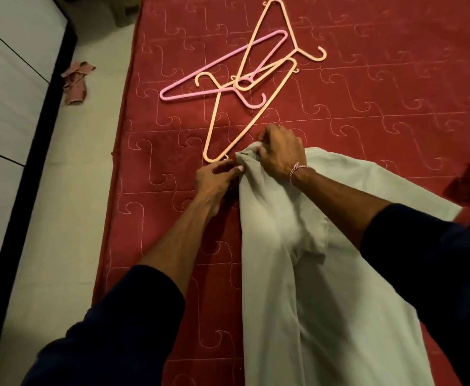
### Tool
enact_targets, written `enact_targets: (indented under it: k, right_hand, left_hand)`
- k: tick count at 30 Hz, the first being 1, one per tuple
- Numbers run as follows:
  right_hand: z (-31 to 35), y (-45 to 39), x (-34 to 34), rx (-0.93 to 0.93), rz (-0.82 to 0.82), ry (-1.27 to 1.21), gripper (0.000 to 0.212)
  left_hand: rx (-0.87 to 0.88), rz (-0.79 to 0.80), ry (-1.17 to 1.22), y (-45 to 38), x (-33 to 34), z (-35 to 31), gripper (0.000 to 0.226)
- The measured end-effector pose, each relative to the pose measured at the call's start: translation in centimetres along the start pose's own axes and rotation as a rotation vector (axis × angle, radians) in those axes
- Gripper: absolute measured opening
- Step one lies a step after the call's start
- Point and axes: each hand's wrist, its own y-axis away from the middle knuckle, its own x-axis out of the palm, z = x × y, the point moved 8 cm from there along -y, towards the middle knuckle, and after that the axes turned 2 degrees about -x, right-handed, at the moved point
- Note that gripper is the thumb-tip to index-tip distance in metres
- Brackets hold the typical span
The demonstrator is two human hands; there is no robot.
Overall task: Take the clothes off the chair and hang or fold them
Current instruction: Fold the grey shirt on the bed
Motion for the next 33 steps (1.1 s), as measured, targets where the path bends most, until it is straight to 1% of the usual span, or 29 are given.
enact_targets:
  k: [2, 3, 4, 6, 8, 10, 13, 17, 19, 21, 24, 25, 28, 30, 31, 33]
  right_hand:
    - [0.9, 0.6, -0.3, -0.093, -0.094, 0.075, 0.025]
    - [1.6, 0.8, -0.7, -0.134, -0.124, 0.068, 0.028]
    - [2.4, 0.9, -0.6, -0.165, -0.106, 0.049, 0.033]
    - [3.8, 0.9, 0.2, -0.205, 0.026, 0.067, 0.04]
    - [5.0, 0.6, 1.1, -0.222, 0.148, 0.125, 0.036]
    - [5.3, -0.2, 2.0, -0.176, 0.228, 0.071, 0.027]
    - [4.3, -1.3, 2.7, -0.053, 0.256, -0.14, 0.018]
    - [2.9, -1.2, 3.1, -0.018, 0.246, -0.265, 0.012]
    - [2.8, -1.1, 3.0, -0.031, 0.228, -0.336, 0.016]
    - [2.8, -1.1, 3.2, -0.043, 0.198, -0.332, 0.021]
    - [3.0, -0.7, 3.5, -0.097, 0.084, -0.226, 0.03]
    - [3.2, -0.4, 3.6, -0.128, 0.038, -0.148, 0.031]
    - [4.3, 1.2, 3.0, -0.221, -0.132, 0.167, 0.028]
    - [4.6, 3.5, 2.0, -0.243, -0.238, 0.178, 0.025]
    - [4.5, 5.1, 1.7, -0.265, -0.249, 0.149, 0.024]
    - [3.8, 8.7, 2.2, -0.301, -0.197, 0.121, 0.031]
  left_hand:
    - [0.009, -0.028, -0.082, 0.0, -0.4, 0.1, 0.031]
    - [0.01, -0.023, -0.106, 0.2, -0.4, 0.1, 0.03]
    - [0.012, -0.008, -0.12, 0.2, -0.4, 0.1, 0.026]
    - [0.018, 0.027, -0.161, 0.5, -0.4, 0.0, 0.018]
    - [0.021, 0.061, -0.201, 0.6, -0.4, 0.0, 0.015]
    - [0.028, 0.08, -0.209, 0.7, -0.5, -0.1, 0.022]
    - [0.024, 0.097, -0.238, 0.6, -0.5, -0.3, 0.037]
    - [-0.011, 0.121, -0.259, 0.2, -0.7, -0.2, 0.034]
    - [-0.029, 0.136, -0.244, 0.0, -0.8, -0.1, 0.027]
    - [-0.037, 0.16, -0.204, -0.3, -0.8, 0.0, 0.022]
    - [-0.033, 0.157, -0.169, -0.7, -0.8, 0.1, 0.023]
    - [-0.026, 0.143, -0.169, -0.7, -0.8, 0.1, 0.021]
    - [0.022, 0.067, -0.211, -1.0, -1.1, 0.3, 0.018]
    - [0.096, -0.003, -0.237, -0.9, -1.3, 0.4, 0.015]
    - [0.148, -0.048, -0.26, -0.6, -1.3, 0.4, 0.016]
    - [0.276, -0.167, -0.333, 0.3, -1.3, 0.2, 0.019]
